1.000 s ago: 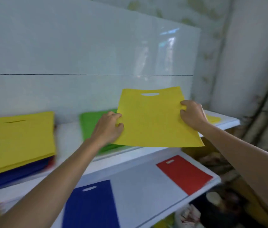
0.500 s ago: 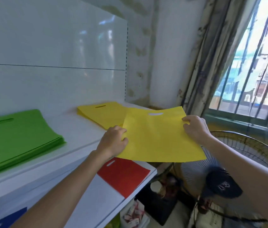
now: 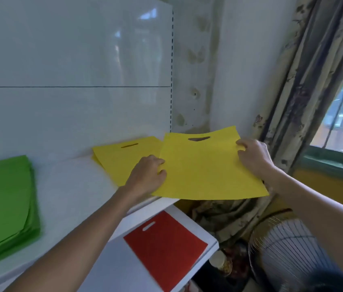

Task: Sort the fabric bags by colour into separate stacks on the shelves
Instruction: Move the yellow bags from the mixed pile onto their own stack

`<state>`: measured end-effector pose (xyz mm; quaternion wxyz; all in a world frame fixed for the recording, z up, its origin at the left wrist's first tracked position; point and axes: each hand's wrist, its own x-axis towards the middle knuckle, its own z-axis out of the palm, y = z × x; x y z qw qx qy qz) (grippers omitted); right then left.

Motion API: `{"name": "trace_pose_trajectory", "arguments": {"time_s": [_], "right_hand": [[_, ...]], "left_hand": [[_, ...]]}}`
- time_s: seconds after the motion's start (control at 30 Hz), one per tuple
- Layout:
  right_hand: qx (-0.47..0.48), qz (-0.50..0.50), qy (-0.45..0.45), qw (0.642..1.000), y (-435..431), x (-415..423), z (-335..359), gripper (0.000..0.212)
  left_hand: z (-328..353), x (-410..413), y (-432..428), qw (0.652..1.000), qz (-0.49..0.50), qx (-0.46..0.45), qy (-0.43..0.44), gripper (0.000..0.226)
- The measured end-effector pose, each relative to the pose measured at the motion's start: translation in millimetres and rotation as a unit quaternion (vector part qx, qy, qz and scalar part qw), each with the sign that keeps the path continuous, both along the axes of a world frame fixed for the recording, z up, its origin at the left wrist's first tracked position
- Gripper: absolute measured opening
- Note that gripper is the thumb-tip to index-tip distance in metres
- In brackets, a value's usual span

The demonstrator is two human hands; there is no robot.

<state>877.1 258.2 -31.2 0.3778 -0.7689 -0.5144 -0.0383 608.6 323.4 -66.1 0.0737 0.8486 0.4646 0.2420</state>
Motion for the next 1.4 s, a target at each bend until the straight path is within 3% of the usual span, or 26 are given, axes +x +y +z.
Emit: {"name": "trace_pose_trajectory", "arguments": {"time_s": [0.2, 0.43, 0.67, 0.9, 1.07, 1.2, 1.4], "right_hand": [[0.004, 0.122, -0.045, 0.992, 104, -20, 6, 0.041], [0.026, 0.297, -0.086, 0.951, 182, -59, 0, 0.038], [-0.221, 0.311, -0.163, 0.91, 218, -57, -43, 0.033], [-0.179, 0.36, -0.119, 0.908, 230, -52, -28, 0.029], [-0.058, 0.362, -0.083, 0.927, 225, -78, -3, 0.029], [0.004, 0.475, -0.037, 0.879, 191, -166, 14, 0.031], [0.044, 0.628, -0.05, 0.775, 101, -334, 31, 0.036]], "left_hand": [[9, -31, 27, 0.991, 0.128, 0.027, -0.036, 0.042], [4, -53, 20, 0.958, 0.277, 0.013, -0.066, 0.043], [-20, -40, 13, 0.916, 0.392, -0.07, -0.04, 0.041], [-13, -32, 22, 0.897, 0.427, -0.075, -0.09, 0.036], [16, -56, 7, 0.89, 0.451, 0.001, -0.074, 0.035], [39, -101, -39, 0.877, 0.464, 0.064, -0.102, 0.03], [53, -196, -157, 0.82, 0.549, 0.127, -0.101, 0.028]]}}
